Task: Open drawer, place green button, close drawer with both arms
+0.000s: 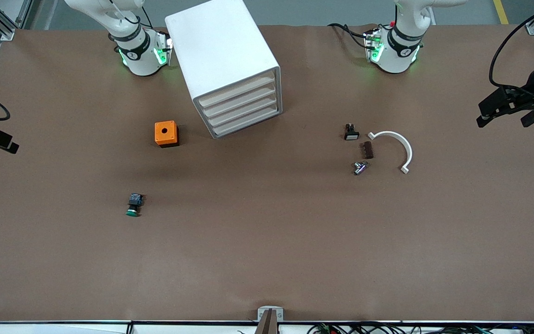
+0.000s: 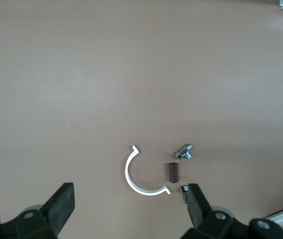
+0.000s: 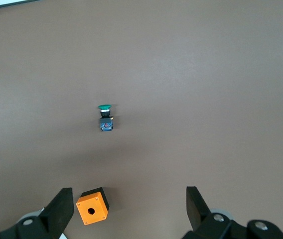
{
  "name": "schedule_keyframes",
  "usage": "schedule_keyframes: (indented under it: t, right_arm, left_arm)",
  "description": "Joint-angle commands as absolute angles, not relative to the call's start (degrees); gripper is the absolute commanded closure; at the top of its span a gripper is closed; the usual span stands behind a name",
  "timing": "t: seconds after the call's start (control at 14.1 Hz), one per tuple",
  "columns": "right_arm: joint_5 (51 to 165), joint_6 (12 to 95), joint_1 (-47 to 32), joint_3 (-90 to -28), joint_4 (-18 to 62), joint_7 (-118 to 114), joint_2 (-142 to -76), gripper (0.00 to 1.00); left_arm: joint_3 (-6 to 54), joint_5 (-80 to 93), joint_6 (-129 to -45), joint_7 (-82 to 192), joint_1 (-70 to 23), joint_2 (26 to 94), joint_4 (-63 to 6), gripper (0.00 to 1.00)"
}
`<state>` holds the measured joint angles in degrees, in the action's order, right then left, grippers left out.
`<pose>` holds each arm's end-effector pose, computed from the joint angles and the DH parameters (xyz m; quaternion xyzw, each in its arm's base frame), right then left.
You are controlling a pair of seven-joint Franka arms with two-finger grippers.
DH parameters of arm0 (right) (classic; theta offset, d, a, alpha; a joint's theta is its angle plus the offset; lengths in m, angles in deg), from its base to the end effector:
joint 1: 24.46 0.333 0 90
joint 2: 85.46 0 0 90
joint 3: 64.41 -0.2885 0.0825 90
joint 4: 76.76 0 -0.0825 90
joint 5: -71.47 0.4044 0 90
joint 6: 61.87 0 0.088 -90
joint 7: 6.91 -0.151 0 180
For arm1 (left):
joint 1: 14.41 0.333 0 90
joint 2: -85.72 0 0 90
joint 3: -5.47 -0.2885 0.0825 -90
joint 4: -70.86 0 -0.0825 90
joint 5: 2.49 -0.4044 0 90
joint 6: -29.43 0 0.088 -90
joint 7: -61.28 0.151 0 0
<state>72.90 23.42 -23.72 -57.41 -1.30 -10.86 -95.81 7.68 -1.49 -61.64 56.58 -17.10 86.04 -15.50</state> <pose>0.6140 -0.0571 0.5627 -0.9962 0.0871 0.0039 0.0016 0.5772 -0.0522 0.5895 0.9990 -0.0020 0.0430 0.0123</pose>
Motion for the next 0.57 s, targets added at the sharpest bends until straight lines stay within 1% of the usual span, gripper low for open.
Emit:
schedule_keyframes:
  t: [0.0,0.5]
  right_arm:
    - [72.8,22.9,-24.6,-58.2,-1.8,-10.4,-95.5,0.0]
    - [72.8,22.9,-24.5,-58.3,-1.8,-10.4,-95.6,0.0]
  left_arm:
    - [7.8,-2.3,-61.5,56.7,-17.2,85.4,-14.1,0.0]
    - [7.8,-1.9,-61.5,56.7,-17.2,85.4,-14.1,0.0]
